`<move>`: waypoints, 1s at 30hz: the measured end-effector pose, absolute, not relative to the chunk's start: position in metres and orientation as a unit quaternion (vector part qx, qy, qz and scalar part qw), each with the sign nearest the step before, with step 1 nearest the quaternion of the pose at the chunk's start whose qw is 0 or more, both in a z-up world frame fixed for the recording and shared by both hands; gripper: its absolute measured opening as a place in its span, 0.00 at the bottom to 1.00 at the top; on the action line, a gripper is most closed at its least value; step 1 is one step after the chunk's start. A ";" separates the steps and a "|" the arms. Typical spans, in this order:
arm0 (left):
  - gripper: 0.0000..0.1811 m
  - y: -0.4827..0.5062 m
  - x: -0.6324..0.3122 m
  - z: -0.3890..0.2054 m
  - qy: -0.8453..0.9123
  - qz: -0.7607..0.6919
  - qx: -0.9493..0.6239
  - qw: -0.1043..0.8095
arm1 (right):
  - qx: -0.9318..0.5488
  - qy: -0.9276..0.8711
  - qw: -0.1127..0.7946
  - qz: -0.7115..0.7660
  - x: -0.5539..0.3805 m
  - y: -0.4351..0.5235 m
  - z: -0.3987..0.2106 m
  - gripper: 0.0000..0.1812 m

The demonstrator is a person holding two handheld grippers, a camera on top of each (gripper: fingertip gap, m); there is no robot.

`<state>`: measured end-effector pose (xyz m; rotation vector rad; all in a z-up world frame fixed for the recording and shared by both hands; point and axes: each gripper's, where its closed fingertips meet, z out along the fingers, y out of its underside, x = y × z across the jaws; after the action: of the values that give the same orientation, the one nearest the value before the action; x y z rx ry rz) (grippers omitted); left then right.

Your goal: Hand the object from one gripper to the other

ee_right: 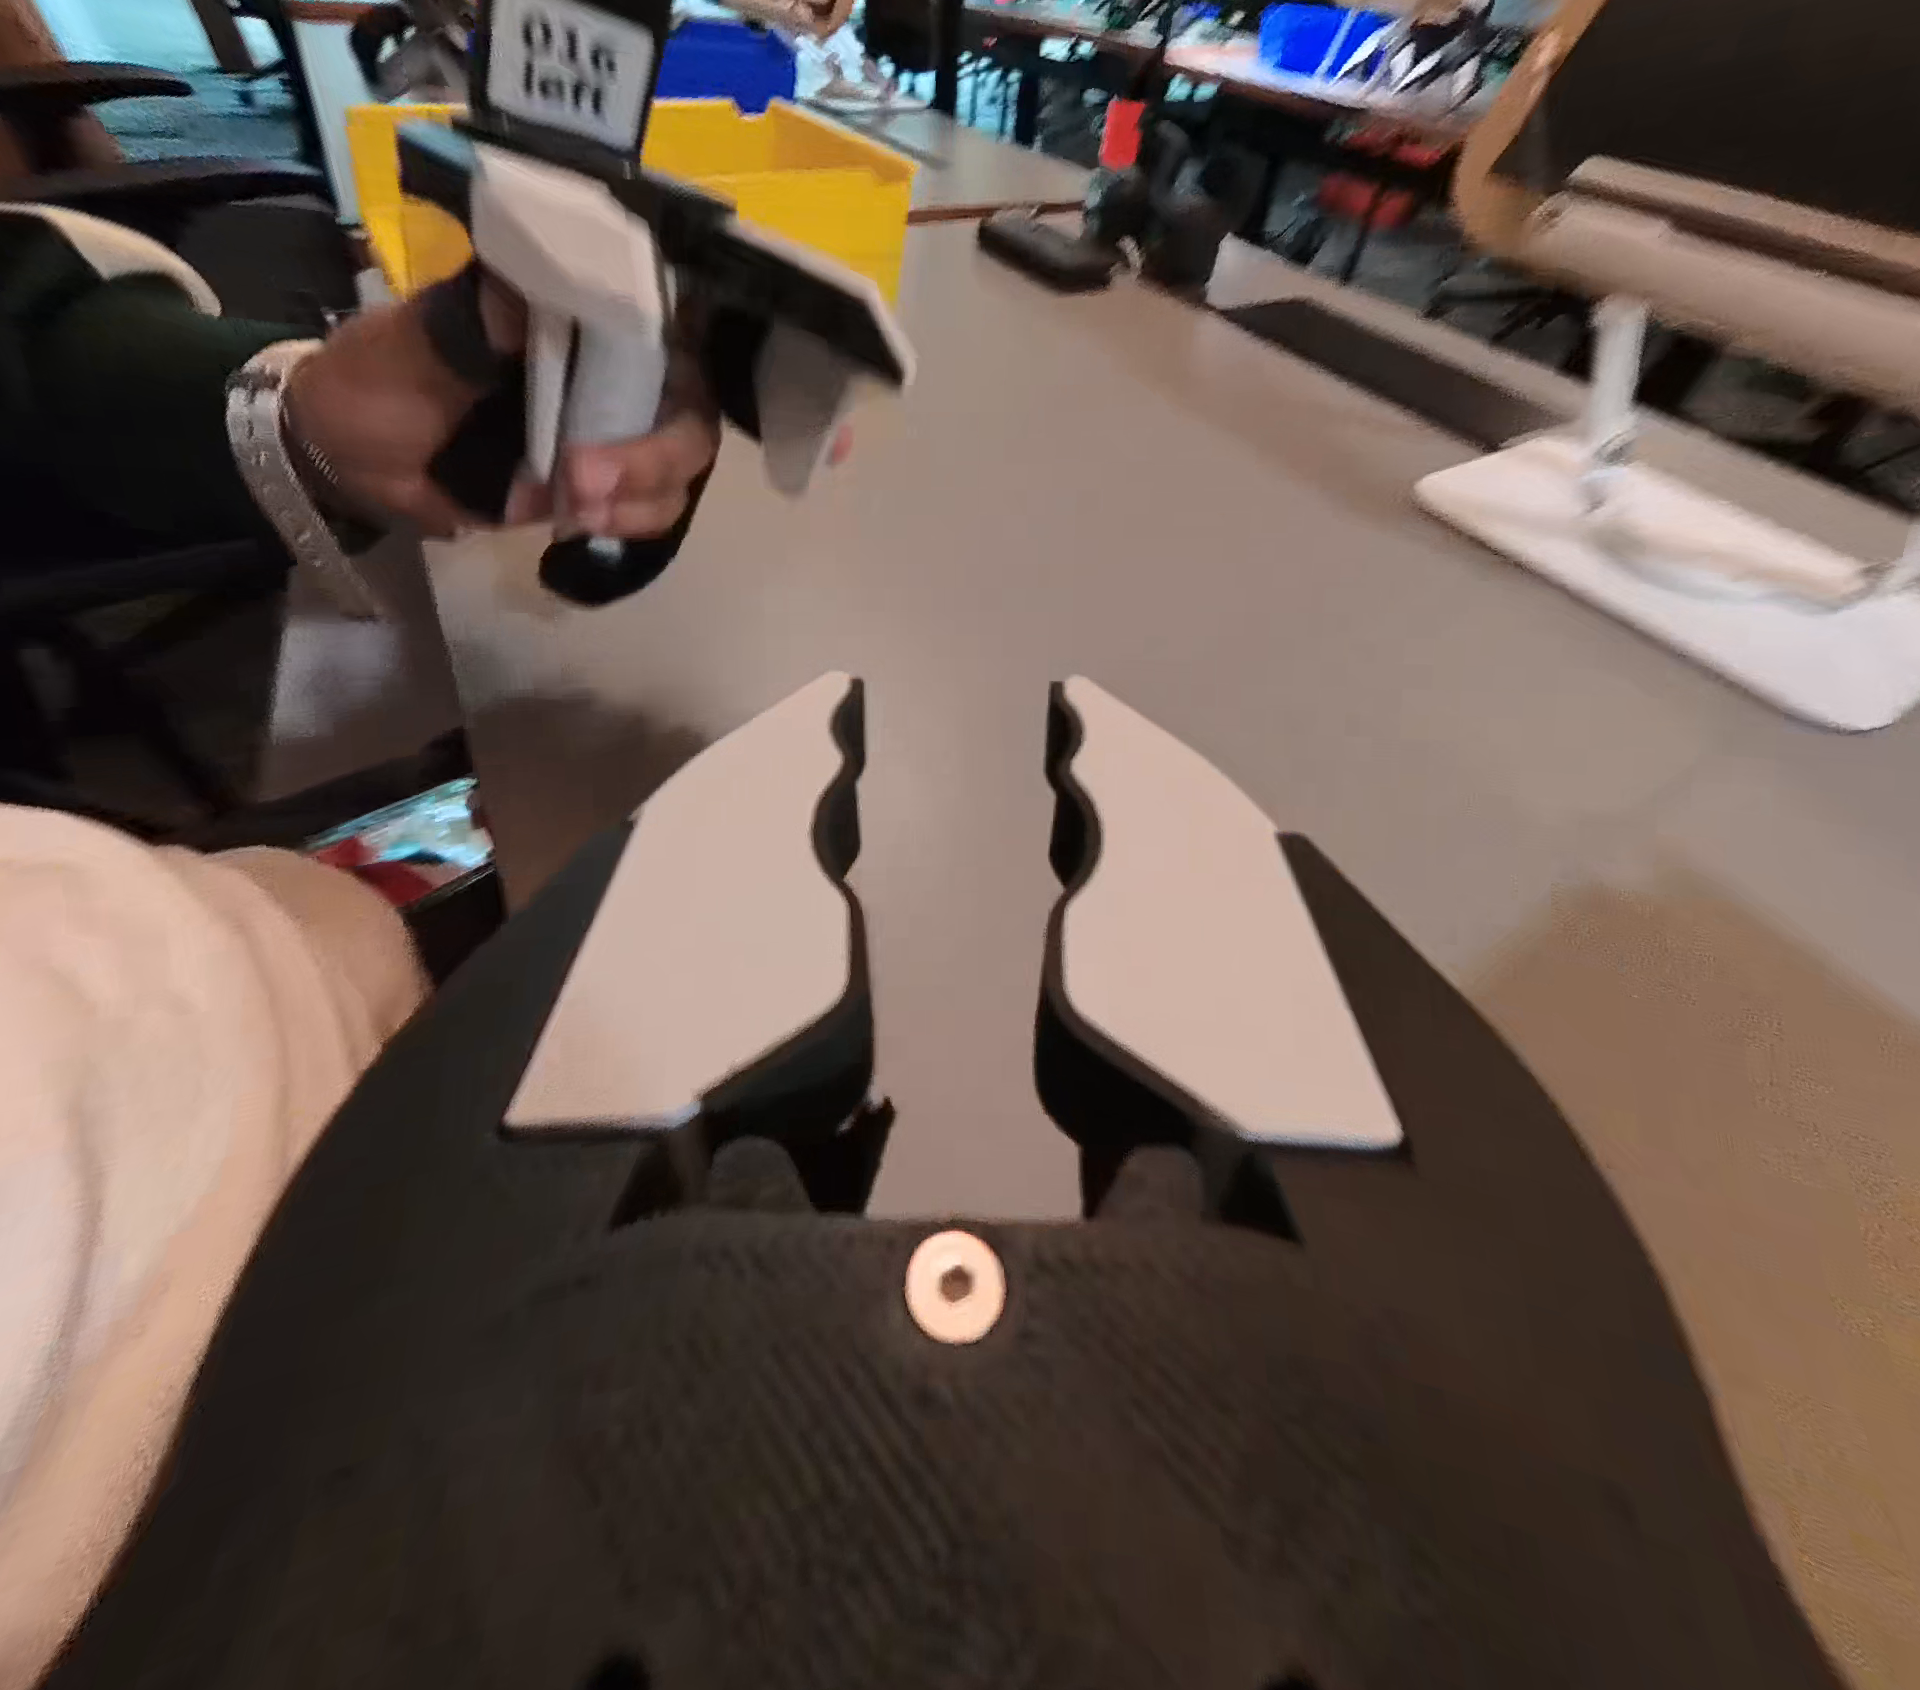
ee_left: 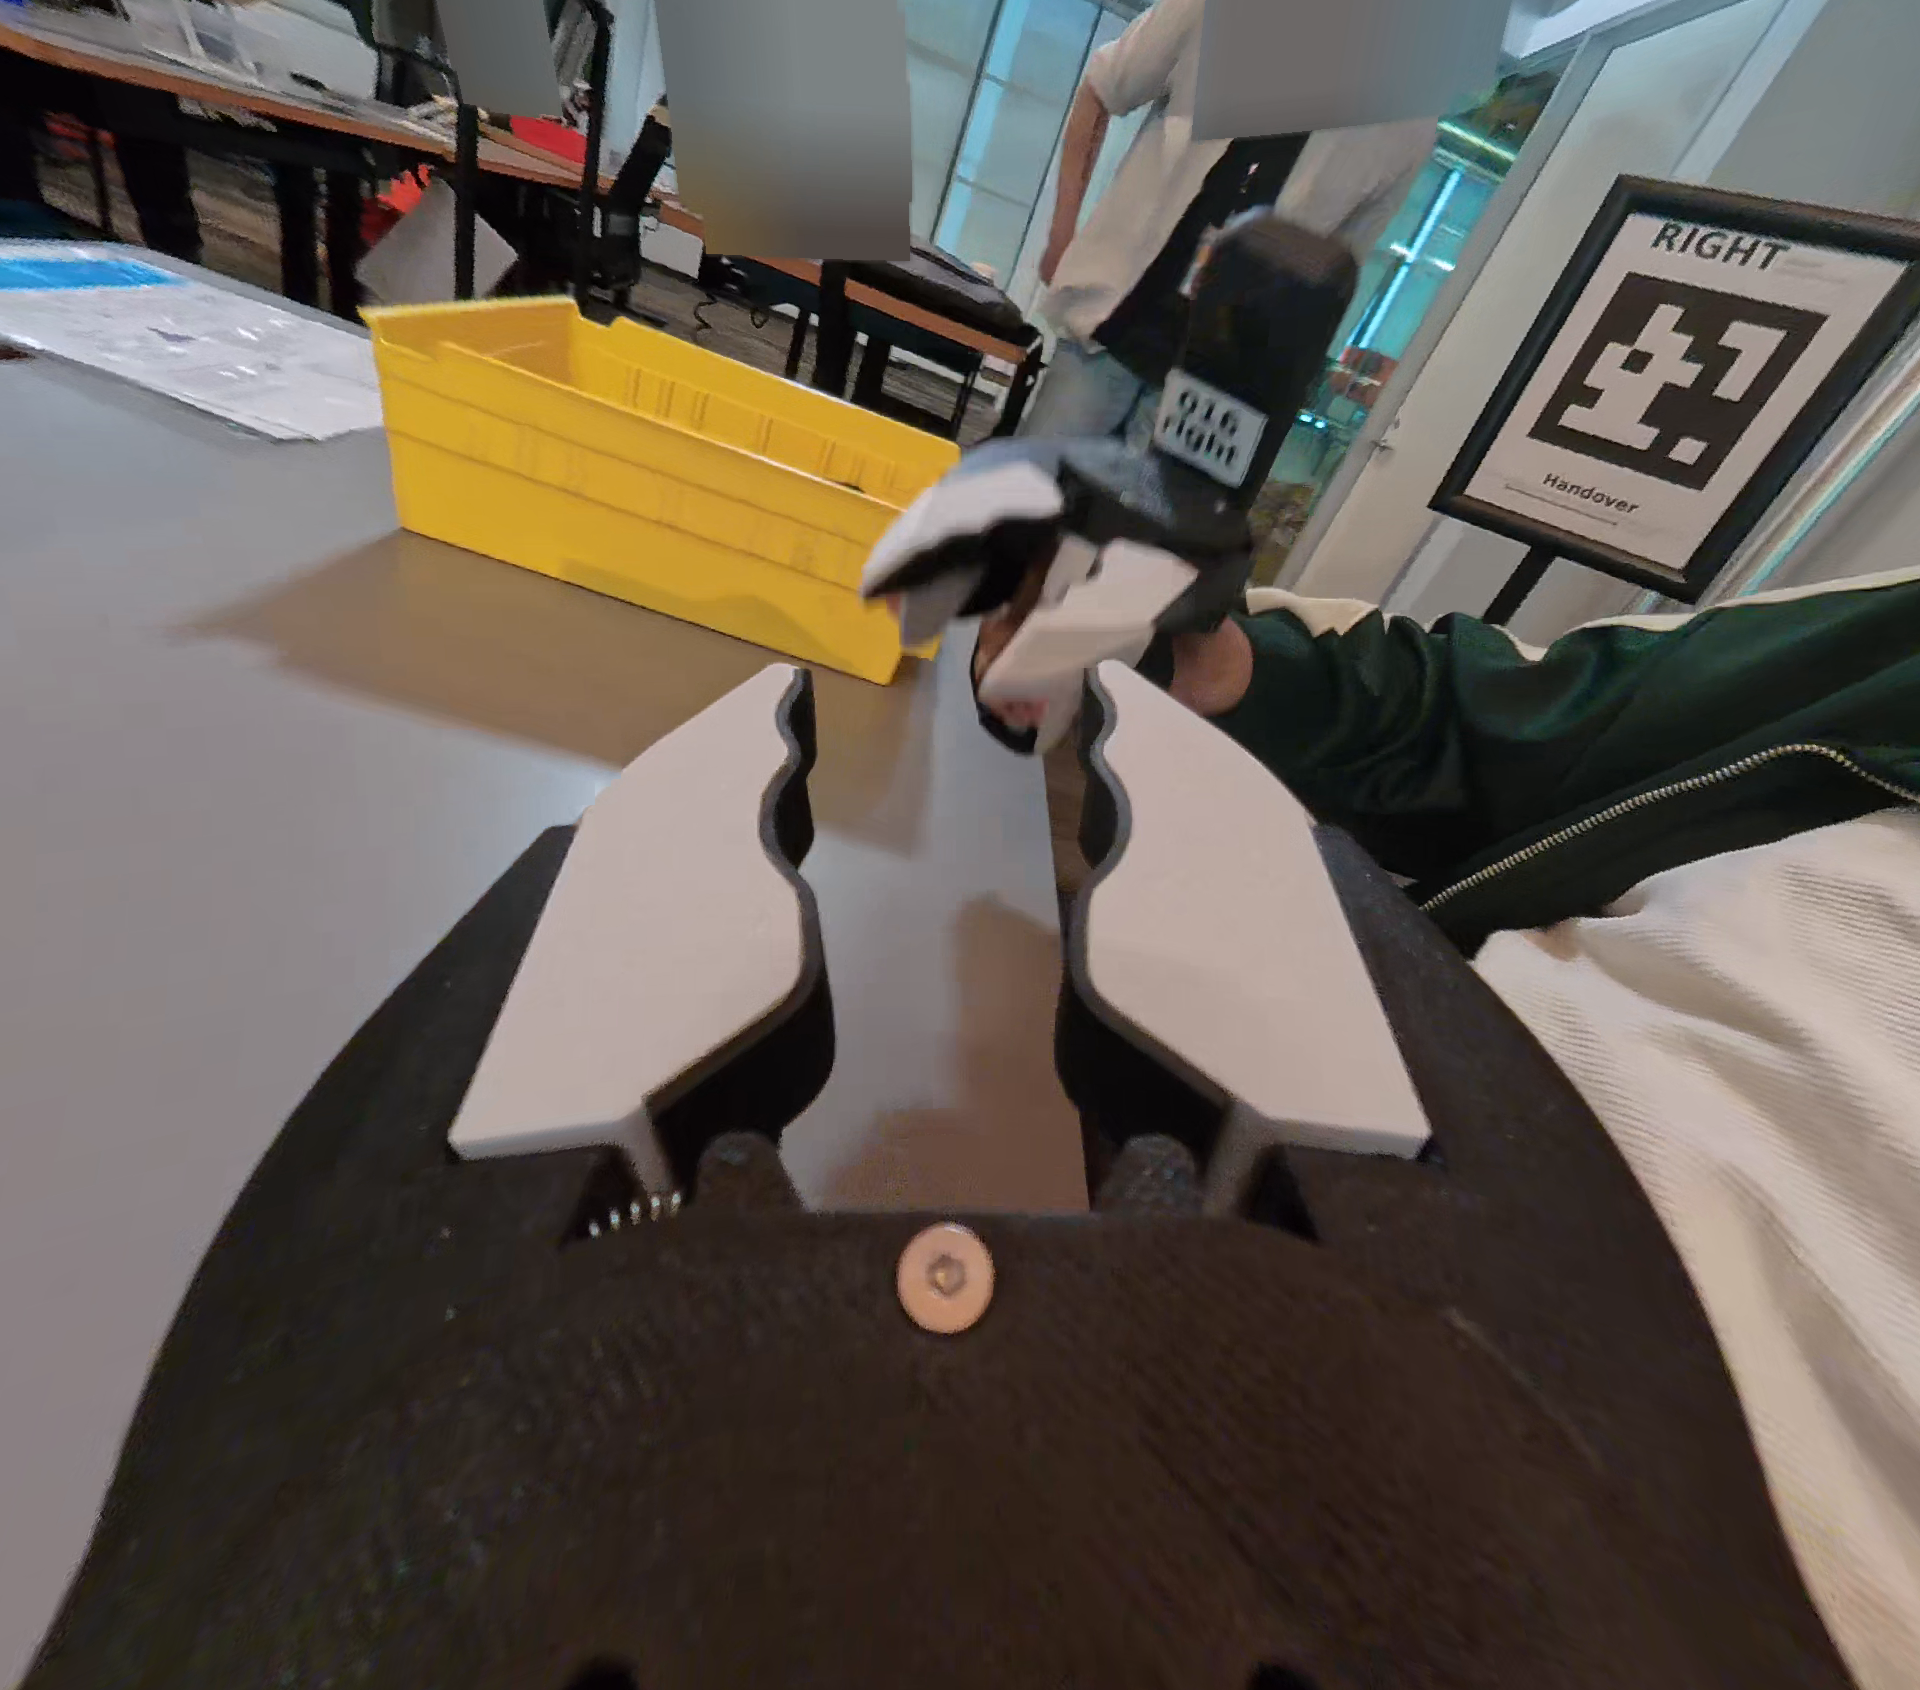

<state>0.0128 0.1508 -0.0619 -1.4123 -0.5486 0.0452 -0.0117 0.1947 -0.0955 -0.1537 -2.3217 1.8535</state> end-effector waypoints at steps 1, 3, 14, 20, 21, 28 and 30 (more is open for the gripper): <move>0.26 0.147 0.013 -0.057 -0.244 0.031 -0.639 0.729 | -0.053 -0.782 0.069 0.618 -0.011 0.192 -0.103 0.14; 0.26 0.140 0.015 -0.044 -0.235 0.039 -0.626 0.742 | -0.054 -0.786 0.050 0.614 -0.010 0.192 -0.110 0.10; 0.22 0.072 0.014 0.017 -0.272 0.111 -0.581 0.759 | -0.082 -0.775 0.009 0.627 -0.015 0.198 -0.112 0.06; 0.09 -0.092 0.056 0.077 -0.366 0.244 -0.502 0.744 | -0.097 -0.769 -0.020 0.631 -0.016 0.196 -0.113 0.06; 0.05 -0.122 0.069 0.082 -0.378 0.263 -0.477 0.748 | -0.101 -0.768 -0.026 0.632 -0.016 0.195 -0.113 0.06; 0.07 -0.271 0.124 -0.006 -0.591 0.320 -0.510 0.537 | -0.131 -0.758 -0.066 0.636 -0.018 0.190 -0.116 0.06; 0.07 -0.290 0.136 -0.040 -0.633 0.326 -0.537 0.453 | -0.138 -0.753 -0.076 0.639 -0.019 0.188 -0.117 0.06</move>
<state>0.1358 -0.2902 -0.0400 -1.3253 -1.5628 0.8053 -0.0188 0.1879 -0.1167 -0.4561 -2.4877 2.1114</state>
